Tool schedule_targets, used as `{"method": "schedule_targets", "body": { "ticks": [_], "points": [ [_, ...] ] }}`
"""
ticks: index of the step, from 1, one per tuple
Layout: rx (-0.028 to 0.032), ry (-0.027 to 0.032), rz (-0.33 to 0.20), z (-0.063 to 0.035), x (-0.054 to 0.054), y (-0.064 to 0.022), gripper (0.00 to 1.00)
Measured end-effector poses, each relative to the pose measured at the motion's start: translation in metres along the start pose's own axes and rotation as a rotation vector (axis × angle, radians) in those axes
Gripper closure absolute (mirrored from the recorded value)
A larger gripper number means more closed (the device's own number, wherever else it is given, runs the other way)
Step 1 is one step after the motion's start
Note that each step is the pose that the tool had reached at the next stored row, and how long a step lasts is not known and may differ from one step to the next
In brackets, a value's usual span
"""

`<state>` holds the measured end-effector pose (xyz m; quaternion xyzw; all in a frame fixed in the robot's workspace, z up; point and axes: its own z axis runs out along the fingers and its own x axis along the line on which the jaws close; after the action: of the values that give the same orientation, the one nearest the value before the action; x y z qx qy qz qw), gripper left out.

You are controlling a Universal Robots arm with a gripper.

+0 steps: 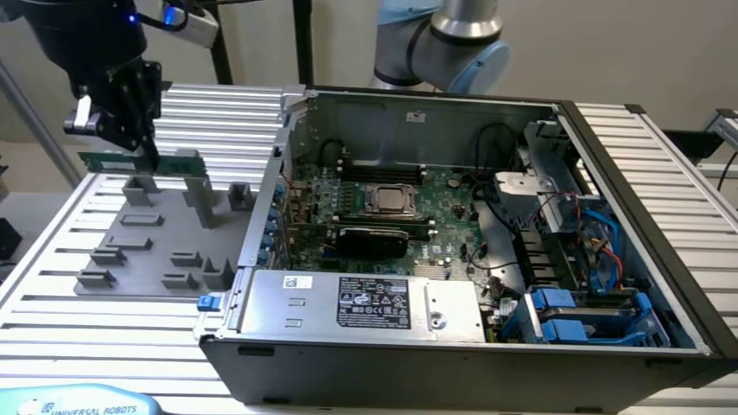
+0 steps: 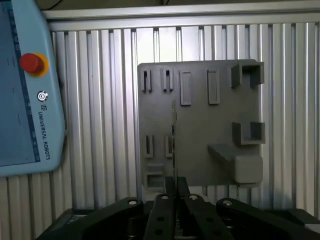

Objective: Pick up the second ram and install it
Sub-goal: 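Pick up the second ram and move it above second insertion slot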

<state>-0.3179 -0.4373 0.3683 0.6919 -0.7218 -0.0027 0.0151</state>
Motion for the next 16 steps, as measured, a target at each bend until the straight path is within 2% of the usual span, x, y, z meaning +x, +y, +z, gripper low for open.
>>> {"method": "schedule_targets", "body": {
  "ticks": [9,12,16],
  "points": [
    [-0.0097,0.0003,0.000,-0.0380,-0.001,-0.0399,0.86],
    [-0.0125,0.0006,-0.001,-0.0451,-0.001,-0.0534,0.86],
    [-0.0140,0.0004,0.000,-0.0488,-0.002,-0.0714,0.86]
  ]
}}
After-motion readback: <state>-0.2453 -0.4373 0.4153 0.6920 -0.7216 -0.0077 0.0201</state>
